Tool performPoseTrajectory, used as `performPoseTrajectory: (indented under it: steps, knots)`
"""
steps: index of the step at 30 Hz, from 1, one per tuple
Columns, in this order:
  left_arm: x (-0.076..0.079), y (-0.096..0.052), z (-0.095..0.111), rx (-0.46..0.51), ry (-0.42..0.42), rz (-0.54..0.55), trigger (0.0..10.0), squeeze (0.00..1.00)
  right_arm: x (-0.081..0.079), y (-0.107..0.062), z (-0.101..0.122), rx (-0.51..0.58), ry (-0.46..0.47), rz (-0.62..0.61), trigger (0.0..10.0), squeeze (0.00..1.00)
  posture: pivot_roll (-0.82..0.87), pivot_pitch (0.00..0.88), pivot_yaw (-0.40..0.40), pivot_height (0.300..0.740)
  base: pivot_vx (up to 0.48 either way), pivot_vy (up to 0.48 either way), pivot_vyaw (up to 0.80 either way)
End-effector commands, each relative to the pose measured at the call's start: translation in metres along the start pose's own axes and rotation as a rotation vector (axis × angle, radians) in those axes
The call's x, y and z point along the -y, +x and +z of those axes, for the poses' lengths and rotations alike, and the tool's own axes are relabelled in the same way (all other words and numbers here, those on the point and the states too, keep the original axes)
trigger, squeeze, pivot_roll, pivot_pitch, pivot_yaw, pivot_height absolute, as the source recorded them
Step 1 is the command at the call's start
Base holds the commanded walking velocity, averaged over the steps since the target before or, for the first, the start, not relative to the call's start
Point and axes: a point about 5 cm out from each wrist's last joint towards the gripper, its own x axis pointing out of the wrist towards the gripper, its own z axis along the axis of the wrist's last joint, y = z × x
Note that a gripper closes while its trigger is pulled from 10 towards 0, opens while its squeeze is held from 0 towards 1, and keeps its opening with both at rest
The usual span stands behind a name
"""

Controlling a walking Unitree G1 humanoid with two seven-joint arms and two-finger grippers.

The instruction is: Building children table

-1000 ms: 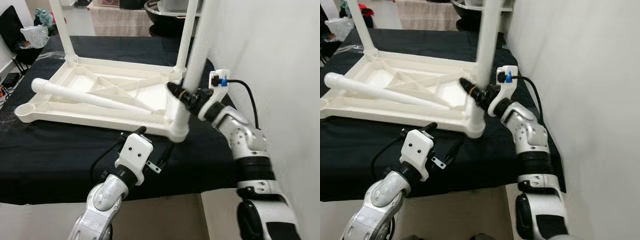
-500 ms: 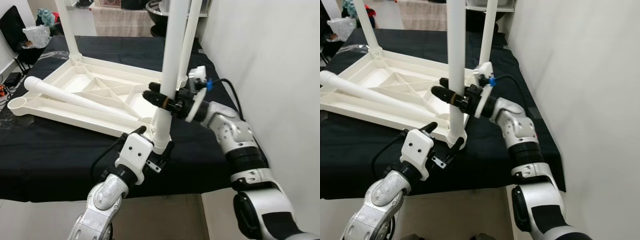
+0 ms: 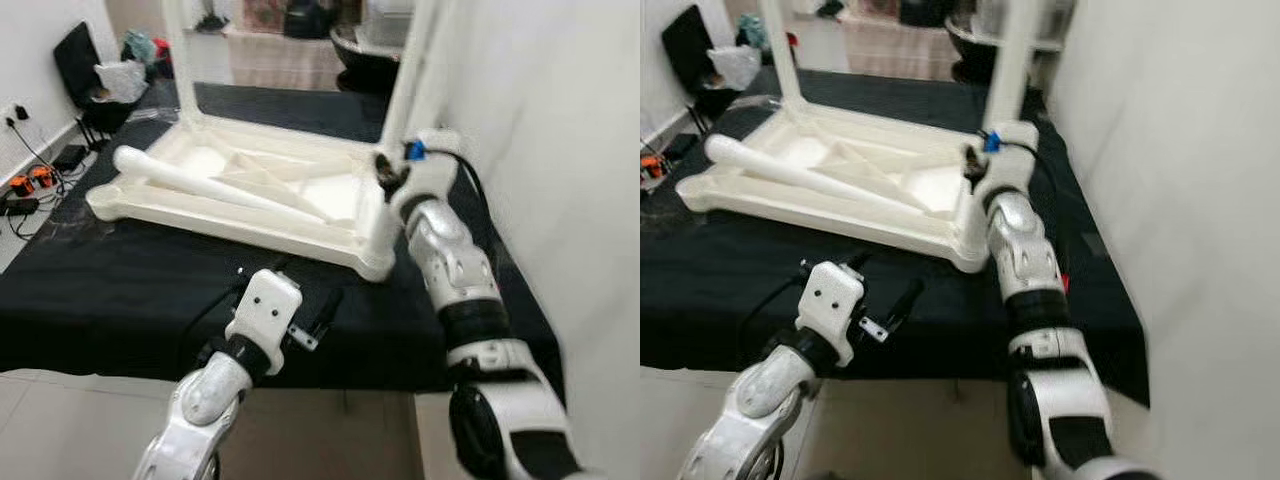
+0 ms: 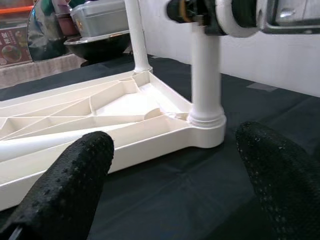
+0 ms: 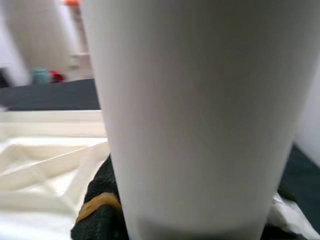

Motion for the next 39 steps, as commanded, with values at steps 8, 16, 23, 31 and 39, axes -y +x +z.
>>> performPoseTrajectory:
  steps: [8, 16, 23, 31, 39]
  knots:
    - [0.001, 0.002, -0.002, -0.007, -0.002, -0.005, 10.0, 0.0, 0.009, -0.007, -0.01, -0.047, 0.042, -0.155, 10.0, 0.0, 0.04, 0.07, -0.07, 0.74, 0.0, 0.0, 0.0]
    - [0.004, -0.001, -0.004, -0.011, -0.006, -0.007, 10.0, 0.0, -0.036, -0.005, 0.002, 0.057, 0.118, 0.53, 10.0, 0.86, 0.05, 0.04, -0.082, 0.74, 0.0, 0.0, 0.0]
    - [0.002, -0.002, -0.004, -0.011, -0.001, -0.007, 10.0, 0.0, -0.042, -0.026, -0.001, -0.022, 0.131, 0.95, 10.0, 0.0, 0.05, 0.035, -0.079, 0.74, 0.0, 0.0, 0.0]
    - [0.001, -0.001, -0.002, -0.006, 0.005, -0.006, 10.0, 0.0, -0.034, -0.049, 0.001, -0.064, 0.173, 1.449, 10.0, 0.0, 0.06, 0.041, -0.08, 0.74, 0.0, 0.0, 0.0]
    - [0.002, -0.002, -0.003, -0.01, 0.003, -0.007, 10.0, 0.0, -0.051, -0.032, -0.002, -0.067, 0.148, 1.363, 0.0, 0.0, 0.07, 0.045, -0.088, 0.74, 0.0, 0.0, 0.0]
